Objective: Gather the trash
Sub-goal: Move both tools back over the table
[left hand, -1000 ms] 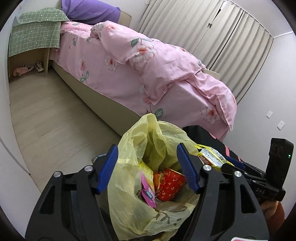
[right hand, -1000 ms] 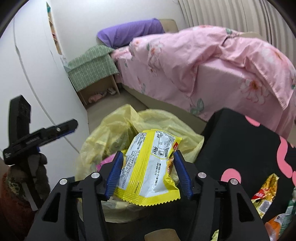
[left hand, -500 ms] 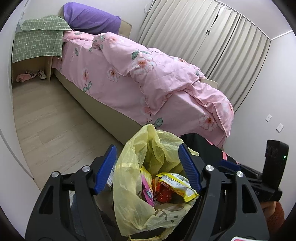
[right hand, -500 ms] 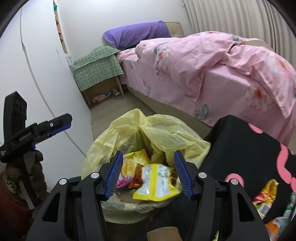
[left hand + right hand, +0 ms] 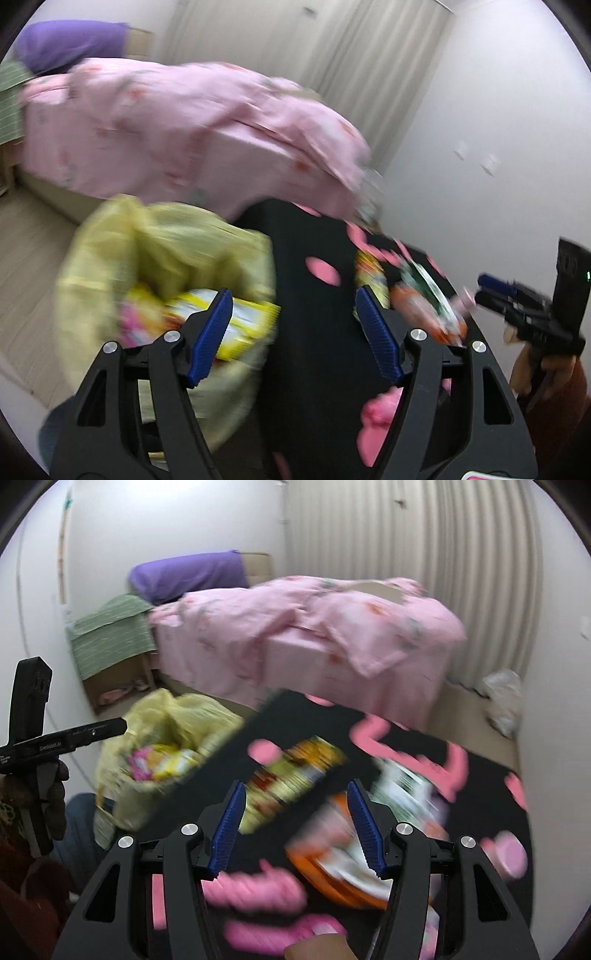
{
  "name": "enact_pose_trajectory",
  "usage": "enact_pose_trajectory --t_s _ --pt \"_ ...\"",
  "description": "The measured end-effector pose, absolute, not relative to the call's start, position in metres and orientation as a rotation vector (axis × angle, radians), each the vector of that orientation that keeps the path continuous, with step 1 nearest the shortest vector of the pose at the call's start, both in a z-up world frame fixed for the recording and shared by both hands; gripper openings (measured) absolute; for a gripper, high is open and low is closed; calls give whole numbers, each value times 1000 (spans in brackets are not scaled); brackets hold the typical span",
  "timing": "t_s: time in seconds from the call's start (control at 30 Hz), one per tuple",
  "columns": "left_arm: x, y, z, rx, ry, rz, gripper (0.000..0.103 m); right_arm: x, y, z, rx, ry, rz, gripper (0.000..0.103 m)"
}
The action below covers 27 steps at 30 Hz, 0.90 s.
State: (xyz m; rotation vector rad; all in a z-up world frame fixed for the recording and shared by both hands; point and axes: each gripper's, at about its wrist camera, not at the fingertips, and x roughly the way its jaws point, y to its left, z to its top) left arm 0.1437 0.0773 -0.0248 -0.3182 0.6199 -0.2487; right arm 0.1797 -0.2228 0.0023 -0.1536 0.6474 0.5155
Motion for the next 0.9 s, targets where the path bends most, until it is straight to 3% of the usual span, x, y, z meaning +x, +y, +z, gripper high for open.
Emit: enact_pose_trajectory --t_s 0.43,0.63,0.9 --pt "152 -71 -37 -104 763 -592 66 125 -362 -54 -28 732 206 54" --pt "140 -140 -50 79 821 -687 66 112 -385 -74 7 774 144 54" --pt "129 -162 -69 103 931 -719 66 106 -381 -109 67 889 242 54"
